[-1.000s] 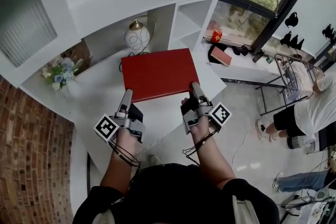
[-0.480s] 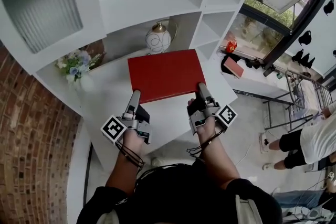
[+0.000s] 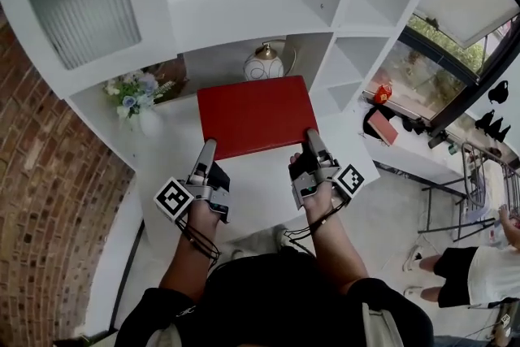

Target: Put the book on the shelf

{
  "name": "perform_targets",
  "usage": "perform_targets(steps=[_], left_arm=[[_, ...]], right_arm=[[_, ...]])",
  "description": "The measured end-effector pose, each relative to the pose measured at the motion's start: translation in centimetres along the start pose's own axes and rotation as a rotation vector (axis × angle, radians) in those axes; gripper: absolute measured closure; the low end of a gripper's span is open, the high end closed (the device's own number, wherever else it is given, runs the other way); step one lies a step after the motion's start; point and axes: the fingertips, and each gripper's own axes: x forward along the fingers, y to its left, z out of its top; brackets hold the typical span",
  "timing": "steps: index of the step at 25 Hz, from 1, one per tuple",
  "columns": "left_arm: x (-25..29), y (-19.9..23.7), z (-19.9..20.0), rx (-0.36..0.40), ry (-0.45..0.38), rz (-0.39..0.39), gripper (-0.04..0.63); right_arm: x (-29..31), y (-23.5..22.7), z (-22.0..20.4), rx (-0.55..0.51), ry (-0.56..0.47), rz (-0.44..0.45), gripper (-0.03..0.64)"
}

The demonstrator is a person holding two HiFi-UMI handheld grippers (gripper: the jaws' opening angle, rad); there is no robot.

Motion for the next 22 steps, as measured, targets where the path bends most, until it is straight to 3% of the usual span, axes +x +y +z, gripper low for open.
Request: perform_targets(steps=[7, 22], left_arm=[[1.3, -0.7, -0.6, 0.060, -0.106, 0.012, 0.345], [3.1, -1.7, -0.9, 0.110, -0.178, 0.012, 0.345]], right_arm=[[2.9, -0.7, 1.7, 0.036, 0.113, 0.019, 0.380], [5.8, 0.1, 3.4, 0.058, 0.197, 0.067, 0.381]])
